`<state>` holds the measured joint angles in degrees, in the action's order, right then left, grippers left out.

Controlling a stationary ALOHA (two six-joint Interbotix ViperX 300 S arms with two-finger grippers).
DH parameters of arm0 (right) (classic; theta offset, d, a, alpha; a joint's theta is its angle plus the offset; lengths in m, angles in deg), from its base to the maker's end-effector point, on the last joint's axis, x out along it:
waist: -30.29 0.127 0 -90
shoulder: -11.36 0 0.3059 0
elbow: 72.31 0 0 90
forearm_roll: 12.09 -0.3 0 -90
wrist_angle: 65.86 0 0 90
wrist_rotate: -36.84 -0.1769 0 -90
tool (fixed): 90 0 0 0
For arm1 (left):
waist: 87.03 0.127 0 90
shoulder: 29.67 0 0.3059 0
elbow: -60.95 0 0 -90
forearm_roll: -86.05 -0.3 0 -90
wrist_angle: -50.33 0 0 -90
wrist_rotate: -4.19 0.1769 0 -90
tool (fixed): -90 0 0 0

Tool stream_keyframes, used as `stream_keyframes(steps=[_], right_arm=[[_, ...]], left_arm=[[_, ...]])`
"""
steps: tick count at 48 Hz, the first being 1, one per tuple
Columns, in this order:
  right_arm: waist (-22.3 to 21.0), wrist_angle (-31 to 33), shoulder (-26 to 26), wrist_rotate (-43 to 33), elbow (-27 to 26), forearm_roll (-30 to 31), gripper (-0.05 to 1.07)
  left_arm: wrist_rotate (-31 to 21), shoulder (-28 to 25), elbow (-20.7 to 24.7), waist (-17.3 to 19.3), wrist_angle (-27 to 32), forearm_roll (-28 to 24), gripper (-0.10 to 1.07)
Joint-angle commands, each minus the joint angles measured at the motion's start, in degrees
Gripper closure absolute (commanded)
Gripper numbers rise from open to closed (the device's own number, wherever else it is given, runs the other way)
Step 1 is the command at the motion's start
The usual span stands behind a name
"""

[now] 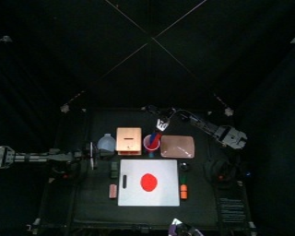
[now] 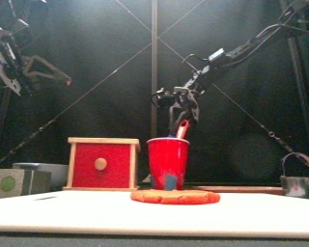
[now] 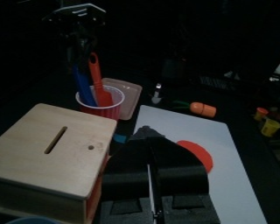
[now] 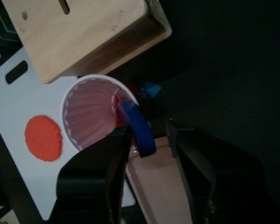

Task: Cut dough in half with pizza cutter

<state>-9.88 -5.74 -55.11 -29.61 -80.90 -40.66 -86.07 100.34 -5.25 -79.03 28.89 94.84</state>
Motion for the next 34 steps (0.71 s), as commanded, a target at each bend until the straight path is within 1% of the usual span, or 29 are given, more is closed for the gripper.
stream_keyframes(steps=[1, 22, 34], right_arm=[[0.4, 0.3, -1.1, 0.1, -1.4, -0.3, 0.32], [3.1, 1.8, -1.6, -0.7, -0.4, 0.3, 0.46], [4.5, 1.7, -1.6, -1.2, 0.3, 2.3, 0.48]], left_arm=[[0.0, -0.3, 0.6, 0.4, -0.6, 0.4, 0.96], [0.0, -0.3, 0.6, 0.4, -0.6, 2.2, 0.96], [-0.1, -0.3, 0.6, 0.4, -0.6, 2.5, 0.96]])
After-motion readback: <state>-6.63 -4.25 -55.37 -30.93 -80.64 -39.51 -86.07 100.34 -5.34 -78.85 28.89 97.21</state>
